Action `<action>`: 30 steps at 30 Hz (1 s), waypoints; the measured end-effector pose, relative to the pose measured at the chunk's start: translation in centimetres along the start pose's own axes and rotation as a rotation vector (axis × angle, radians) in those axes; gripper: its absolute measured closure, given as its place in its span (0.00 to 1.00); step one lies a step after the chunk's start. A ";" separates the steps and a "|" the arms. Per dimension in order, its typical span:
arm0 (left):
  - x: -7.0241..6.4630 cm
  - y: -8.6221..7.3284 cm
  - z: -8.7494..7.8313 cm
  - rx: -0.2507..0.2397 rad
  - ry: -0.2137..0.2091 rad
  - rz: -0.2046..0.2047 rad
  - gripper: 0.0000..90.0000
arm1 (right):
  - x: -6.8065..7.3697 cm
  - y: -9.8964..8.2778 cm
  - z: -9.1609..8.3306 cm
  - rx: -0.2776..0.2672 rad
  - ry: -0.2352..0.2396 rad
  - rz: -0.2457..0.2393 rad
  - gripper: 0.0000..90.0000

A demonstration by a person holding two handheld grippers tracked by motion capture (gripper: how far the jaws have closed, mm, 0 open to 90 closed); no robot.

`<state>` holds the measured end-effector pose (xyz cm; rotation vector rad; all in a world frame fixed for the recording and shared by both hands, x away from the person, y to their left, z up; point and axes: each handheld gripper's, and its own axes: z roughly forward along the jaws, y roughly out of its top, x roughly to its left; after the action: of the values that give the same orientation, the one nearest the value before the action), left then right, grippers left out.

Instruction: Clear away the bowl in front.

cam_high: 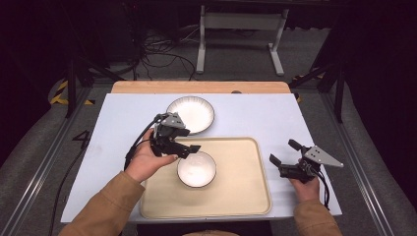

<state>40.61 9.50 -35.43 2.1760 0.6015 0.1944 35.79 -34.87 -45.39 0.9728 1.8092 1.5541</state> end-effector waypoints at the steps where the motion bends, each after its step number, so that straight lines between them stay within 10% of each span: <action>1: 0.0 -0.3 -0.5 -0.030 0.007 -0.008 0.34 | 0.0 0.0 0.0 -0.003 -0.003 -0.002 0.00; 13: 0.1 -3.8 -4.6 -0.252 0.092 -0.009 0.24 | -0.2 0.1 0.0 -0.020 -0.001 -0.005 0.00; 30: 0.8 -7.9 -6.9 -0.427 0.138 -0.026 0.13 | 0.0 0.1 -0.2 -0.012 -0.002 -0.028 0.00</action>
<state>36.16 18.89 -37.26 1.7508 0.6025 0.4222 35.68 -34.96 -45.25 0.9393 1.8022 1.5453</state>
